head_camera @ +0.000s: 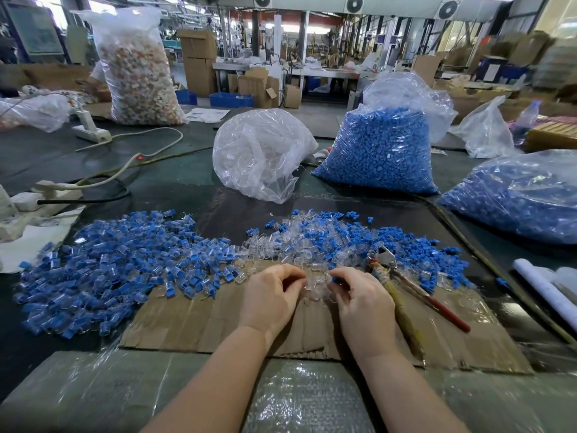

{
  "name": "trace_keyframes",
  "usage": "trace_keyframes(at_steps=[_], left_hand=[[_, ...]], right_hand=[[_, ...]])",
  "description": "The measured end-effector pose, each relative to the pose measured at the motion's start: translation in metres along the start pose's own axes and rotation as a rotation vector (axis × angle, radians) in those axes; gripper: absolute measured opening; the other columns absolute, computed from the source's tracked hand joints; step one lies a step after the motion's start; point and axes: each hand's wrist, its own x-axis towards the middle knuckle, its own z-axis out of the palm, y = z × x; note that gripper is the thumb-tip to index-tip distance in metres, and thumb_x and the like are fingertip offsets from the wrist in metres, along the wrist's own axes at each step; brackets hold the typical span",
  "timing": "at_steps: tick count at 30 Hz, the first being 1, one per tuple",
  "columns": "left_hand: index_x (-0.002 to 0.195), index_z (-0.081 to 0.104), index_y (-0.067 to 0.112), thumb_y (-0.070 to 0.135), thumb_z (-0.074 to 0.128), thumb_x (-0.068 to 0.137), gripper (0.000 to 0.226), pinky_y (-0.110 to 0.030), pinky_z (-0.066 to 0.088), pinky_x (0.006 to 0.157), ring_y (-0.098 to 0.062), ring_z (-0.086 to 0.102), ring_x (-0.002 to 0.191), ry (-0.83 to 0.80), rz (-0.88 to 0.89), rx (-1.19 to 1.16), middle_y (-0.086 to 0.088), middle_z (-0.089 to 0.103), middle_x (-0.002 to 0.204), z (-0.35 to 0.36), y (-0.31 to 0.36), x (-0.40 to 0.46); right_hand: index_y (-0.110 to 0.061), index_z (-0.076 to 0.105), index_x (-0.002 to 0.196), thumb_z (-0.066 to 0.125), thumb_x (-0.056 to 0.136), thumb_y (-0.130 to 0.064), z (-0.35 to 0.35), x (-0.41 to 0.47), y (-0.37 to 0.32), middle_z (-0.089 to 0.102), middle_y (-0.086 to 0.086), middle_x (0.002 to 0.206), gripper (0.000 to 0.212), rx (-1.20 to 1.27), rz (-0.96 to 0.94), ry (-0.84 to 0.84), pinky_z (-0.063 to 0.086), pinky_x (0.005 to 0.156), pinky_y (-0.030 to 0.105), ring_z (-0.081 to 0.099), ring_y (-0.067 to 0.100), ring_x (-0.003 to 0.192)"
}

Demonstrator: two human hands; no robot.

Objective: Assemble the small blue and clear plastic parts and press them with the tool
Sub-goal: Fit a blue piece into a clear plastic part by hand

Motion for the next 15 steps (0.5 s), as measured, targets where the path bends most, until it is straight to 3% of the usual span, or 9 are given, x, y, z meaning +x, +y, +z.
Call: trace_keyframes(at_steps=[4,9,12,15], left_hand=[[0.091,0.072,0.021,0.016,0.068,0.083,0.01,0.004,0.037,0.072,0.011,0.054,0.076,-0.013,-0.004,-0.016,0.021,0.059,0.077,-0.0009,-0.001,-0.0001],[0.086,0.073,0.022,0.017,0.071,0.081,0.008,0.002,0.038,0.071,0.009,0.056,0.076,-0.016,-0.043,-0.072,0.021,0.061,0.075,-0.0013,0.0006,0.0004],[0.082,0.069,0.028,0.012,0.071,0.08,0.016,0.0,0.04,0.07,0.009,0.057,0.073,-0.021,-0.059,-0.115,0.021,0.062,0.075,-0.0029,0.0004,0.0006],[0.097,0.066,0.03,0.01,0.068,0.083,0.025,-0.005,0.043,0.068,0.003,0.056,0.07,-0.063,-0.044,-0.128,0.014,0.062,0.077,-0.0034,-0.0003,-0.0001]], right_hand=[[-0.007,0.071,0.091,0.072,0.081,-0.009,-0.0005,-0.0019,0.0015,0.071,0.005,0.084,0.011,0.036,-0.009,0.013,0.054,0.074,0.036,0.065,0.022,0.079],[-0.006,0.071,0.101,0.063,0.086,-0.002,-0.0006,-0.0041,0.002,0.072,0.007,0.092,0.018,0.07,0.043,0.014,0.049,0.08,0.031,0.066,0.023,0.086],[-0.007,0.071,0.096,0.063,0.086,-0.003,-0.0017,-0.0046,0.001,0.071,0.005,0.086,0.014,0.09,0.043,0.006,0.051,0.075,0.031,0.065,0.022,0.08],[-0.01,0.068,0.086,0.066,0.084,-0.007,-0.0026,-0.0051,0.0002,0.067,0.001,0.081,0.004,0.089,0.016,0.002,0.051,0.071,0.034,0.061,0.02,0.077]])
